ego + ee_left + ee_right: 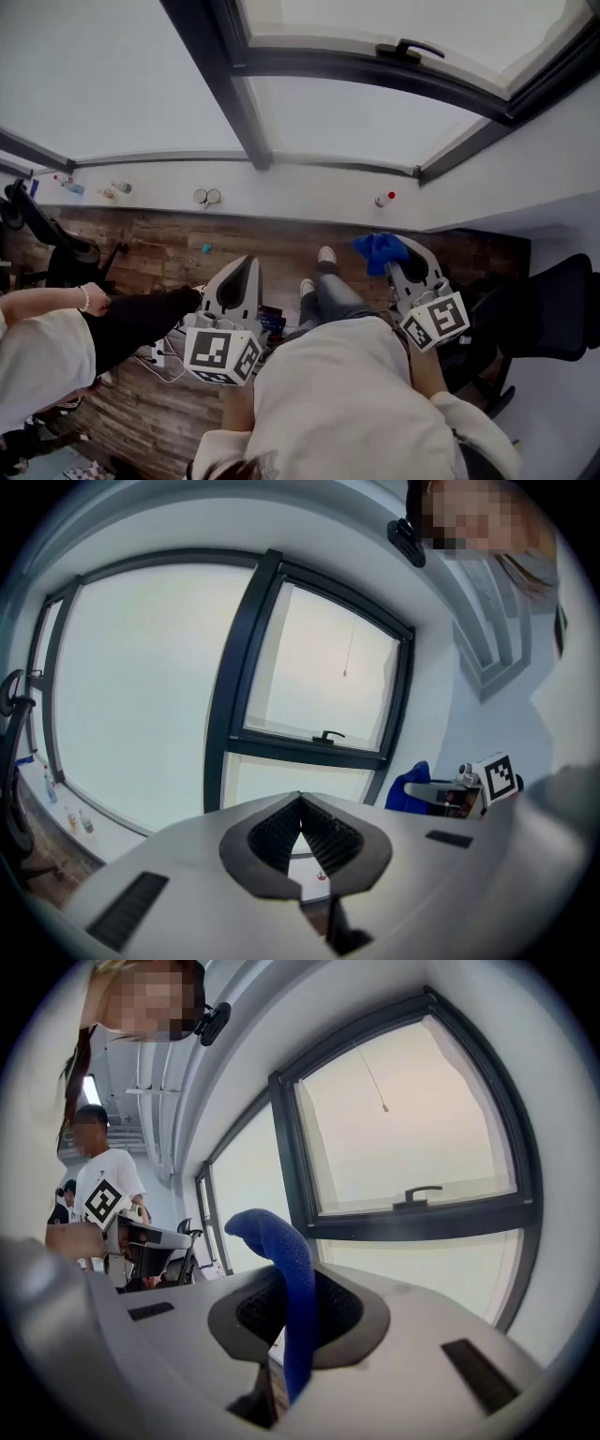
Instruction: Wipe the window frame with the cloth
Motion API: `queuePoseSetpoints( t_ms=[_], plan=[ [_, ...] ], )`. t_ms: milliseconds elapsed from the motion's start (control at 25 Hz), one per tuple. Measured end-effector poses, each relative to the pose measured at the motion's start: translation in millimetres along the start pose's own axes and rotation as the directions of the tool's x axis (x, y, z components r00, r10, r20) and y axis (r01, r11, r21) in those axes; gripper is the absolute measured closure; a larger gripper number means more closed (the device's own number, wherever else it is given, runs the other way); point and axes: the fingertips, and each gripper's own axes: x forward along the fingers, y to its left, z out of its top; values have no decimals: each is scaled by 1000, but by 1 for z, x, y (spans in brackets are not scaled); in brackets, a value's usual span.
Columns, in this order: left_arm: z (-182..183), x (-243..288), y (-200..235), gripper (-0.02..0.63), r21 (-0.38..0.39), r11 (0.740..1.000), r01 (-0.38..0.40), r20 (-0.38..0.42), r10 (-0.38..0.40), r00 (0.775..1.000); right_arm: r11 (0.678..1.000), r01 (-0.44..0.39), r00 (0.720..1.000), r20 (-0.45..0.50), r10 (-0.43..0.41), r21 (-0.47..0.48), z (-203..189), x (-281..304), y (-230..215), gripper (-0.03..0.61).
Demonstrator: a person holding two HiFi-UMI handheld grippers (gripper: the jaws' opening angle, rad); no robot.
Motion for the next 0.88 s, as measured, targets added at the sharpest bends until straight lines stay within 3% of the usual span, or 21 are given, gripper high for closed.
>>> queuePoseSetpoints(
  t_ms=[200,320,600,880],
  plan=[
    [7,33,35,606,-25,1000,-19,-10,19,1000,1000,-17,1000,-23,17,-8,5,62,-8,534],
    [29,68,50,605,-11,1000,-11,9,12,1000,1000,-19,1000,5,19,-19,25,107,-17,534],
    [94,147,73,606,70,995,73,73,-78,994,998,-48,998,38,49,-45,72,198,-36,534],
    [113,190,104,605,78,982,170,33,-173,984,999,19,999,51,-16,-44,96,247,-43,534]
  ],
)
